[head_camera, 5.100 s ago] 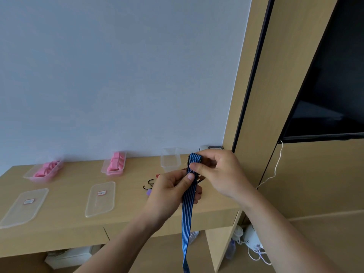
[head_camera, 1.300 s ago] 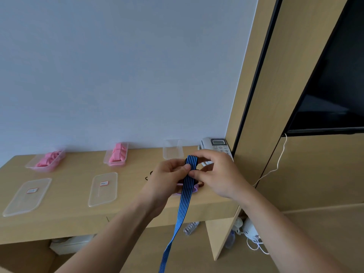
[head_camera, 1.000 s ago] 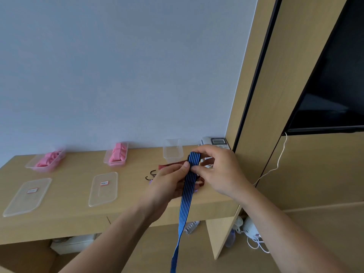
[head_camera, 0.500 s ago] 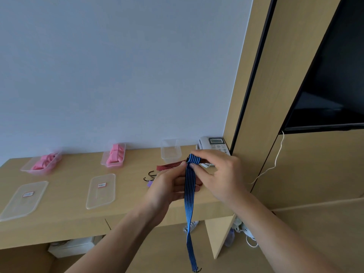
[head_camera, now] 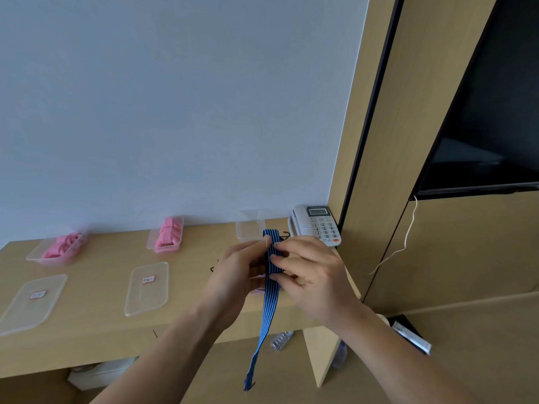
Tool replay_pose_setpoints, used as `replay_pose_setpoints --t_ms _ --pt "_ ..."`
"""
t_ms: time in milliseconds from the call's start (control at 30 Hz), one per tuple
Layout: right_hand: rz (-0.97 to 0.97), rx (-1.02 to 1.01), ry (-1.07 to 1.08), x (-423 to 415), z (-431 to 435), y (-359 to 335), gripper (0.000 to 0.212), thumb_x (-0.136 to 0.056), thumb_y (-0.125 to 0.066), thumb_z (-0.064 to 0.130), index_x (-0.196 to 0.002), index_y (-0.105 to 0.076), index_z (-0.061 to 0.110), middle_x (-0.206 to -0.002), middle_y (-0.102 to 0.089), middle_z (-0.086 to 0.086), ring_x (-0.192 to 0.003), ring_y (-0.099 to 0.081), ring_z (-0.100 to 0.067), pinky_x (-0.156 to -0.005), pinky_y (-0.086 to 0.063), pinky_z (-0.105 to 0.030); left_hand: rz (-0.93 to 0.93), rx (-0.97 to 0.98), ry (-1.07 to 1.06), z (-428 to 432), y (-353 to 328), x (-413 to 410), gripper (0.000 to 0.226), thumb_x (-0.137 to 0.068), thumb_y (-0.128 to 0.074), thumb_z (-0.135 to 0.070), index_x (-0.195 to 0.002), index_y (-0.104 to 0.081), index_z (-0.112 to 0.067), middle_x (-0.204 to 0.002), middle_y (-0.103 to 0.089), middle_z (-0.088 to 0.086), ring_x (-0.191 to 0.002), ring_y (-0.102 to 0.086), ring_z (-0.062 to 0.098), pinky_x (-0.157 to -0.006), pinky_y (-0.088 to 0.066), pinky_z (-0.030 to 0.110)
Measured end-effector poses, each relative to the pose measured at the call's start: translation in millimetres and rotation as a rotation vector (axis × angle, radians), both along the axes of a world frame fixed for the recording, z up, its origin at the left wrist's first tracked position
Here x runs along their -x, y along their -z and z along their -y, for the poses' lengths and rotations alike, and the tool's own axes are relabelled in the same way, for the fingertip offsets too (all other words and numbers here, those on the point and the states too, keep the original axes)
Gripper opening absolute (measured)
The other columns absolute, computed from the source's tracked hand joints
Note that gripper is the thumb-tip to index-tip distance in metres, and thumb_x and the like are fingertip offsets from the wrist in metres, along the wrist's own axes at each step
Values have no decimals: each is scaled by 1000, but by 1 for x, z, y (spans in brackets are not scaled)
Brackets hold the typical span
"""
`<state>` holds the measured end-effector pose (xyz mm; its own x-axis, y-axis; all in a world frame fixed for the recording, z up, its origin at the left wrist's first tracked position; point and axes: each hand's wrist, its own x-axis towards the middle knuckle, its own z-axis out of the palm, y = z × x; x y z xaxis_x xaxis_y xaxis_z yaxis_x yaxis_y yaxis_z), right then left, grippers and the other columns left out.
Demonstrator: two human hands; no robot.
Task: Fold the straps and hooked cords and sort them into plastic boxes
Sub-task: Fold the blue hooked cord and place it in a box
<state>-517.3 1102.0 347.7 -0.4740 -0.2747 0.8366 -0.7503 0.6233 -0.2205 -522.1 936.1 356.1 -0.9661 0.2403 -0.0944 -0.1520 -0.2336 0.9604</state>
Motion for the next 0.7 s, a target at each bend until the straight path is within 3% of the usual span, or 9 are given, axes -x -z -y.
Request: replay_pose_setpoints --t_ms 133,267,333,400,500,600,700 --pt "27 -30 -17 -2 0 -1 20 -74 -87 12 -92 -80 8 -103 -74 -2 -97 -66 -22 -86 -51 -30 -33 23 17 4 -1 1 25 -101 -59 -24 -106 -78 -9 -90 -72 10 -79 -72 21 -63 -54 27" --pt "83 107 -42 0 -2 -12 18 -74 -83 13 -92 -79 15 -97 -74 6 -93 -66 -11 -81 -53 -32 -42 40 16 4 -1 1 26 -104 -54 -18 -104 -79 -10 -92 -76 16 -79 -73 27 -65 -58 30" --pt "288 152 37 4 -4 -18 39 -75 -81 21 -113 -72 20 -109 -68 11 -102 -61 -9 -85 -53 -34 -57 52 22 3 -1 0 25 -102 -56 -19 -107 -78 -8 -102 -76 22 -85 -74 34 -71 -61 33" --pt "642 136 21 8 -8 -23 58 -78 -77 31 -133 -58 27 -122 -58 16 -116 -53 -4 -94 -50 -33 -77 66 30 2 -1 -1 27 -97 -59 -24 -110 -78 -10 -109 -76 23 -92 -74 39 -75 -62 36" --pt "904 142 -131 12 -9 -29 47 -74 -69 35 -120 -64 33 -113 -64 16 -112 -58 1 -93 -54 -34 -94 101 61 0 0 -4 31 -94 -59 -28 -116 -77 -15 -112 -75 24 -105 -70 51 -94 -59 56" --pt "852 184 -95 12 -11 -33 37 -69 -72 38 -106 -66 41 -107 -68 16 -109 -59 3 -95 -53 -33 -98 104 39 -1 3 -7 33 -94 -61 -31 -117 -75 -13 -110 -75 27 -107 -67 54 -101 -52 64" --pt "791 217 -99 10 -14 -36 39 -71 -78 28 -101 -63 47 -105 -68 22 -108 -59 5 -93 -52 -28 -84 118 37 0 4 -9 38 -93 -64 -39 -115 -74 -10 -110 -74 27 -107 -67 53 -102 -52 60"
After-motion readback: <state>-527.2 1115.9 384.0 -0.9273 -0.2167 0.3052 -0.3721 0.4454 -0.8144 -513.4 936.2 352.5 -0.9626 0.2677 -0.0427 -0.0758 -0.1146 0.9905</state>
